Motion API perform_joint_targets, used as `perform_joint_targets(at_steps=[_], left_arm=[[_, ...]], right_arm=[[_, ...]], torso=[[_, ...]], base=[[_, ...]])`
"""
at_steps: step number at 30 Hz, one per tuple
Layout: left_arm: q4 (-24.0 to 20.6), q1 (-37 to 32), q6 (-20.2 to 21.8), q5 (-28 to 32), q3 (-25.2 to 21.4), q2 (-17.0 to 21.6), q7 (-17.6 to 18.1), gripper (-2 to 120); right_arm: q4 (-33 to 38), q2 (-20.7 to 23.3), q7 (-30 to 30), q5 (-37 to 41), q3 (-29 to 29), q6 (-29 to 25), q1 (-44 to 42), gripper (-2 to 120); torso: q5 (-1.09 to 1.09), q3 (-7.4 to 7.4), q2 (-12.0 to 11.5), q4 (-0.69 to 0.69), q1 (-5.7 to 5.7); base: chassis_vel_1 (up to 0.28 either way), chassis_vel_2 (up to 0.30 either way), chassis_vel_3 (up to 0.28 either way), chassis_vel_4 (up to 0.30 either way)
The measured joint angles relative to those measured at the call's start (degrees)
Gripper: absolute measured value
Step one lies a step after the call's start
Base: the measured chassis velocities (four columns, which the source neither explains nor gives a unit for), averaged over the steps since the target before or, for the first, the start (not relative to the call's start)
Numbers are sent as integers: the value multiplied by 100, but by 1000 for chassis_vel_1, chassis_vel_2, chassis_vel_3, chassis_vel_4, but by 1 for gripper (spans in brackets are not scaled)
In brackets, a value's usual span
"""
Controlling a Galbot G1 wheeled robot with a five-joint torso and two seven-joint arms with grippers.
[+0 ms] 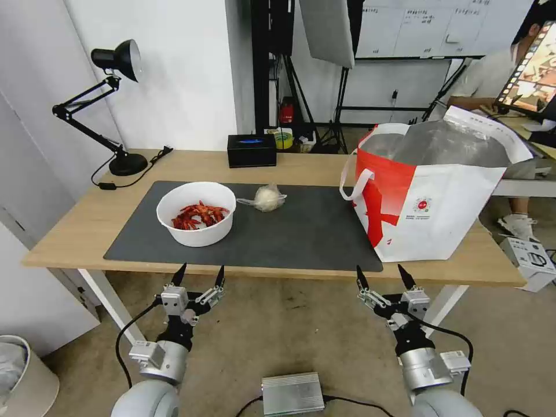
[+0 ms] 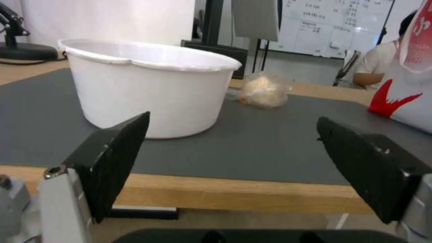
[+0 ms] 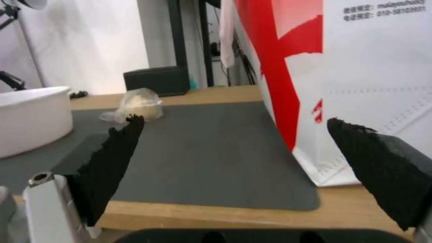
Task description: Pick up the trash from the table and place it into the takeout bag.
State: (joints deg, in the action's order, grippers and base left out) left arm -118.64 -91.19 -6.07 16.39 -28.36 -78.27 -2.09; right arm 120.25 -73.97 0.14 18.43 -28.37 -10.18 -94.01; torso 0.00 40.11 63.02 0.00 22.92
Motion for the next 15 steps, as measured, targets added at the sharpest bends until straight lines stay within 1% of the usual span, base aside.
perform_joint_targets(at_steps=[7, 9, 15], left_arm=[[0, 1, 4, 3, -36, -6, 0, 100], [1, -7, 4, 4, -53, -18, 1, 100], [2, -38, 5, 7, -111, -24, 3, 100]], right_arm=[[-160, 97, 10, -98, 326, 14, 317, 100], [-299, 147, 27, -113, 513, 23, 569, 100], [-601, 233, 70, -37, 806, 41, 1073, 100]], torso=[[0, 0, 0, 0, 0], [0, 0, 0, 0, 0], [0, 0, 0, 0, 0]], base=[[0, 0, 0, 0], [0, 0, 0, 0], [0, 0, 0, 0]])
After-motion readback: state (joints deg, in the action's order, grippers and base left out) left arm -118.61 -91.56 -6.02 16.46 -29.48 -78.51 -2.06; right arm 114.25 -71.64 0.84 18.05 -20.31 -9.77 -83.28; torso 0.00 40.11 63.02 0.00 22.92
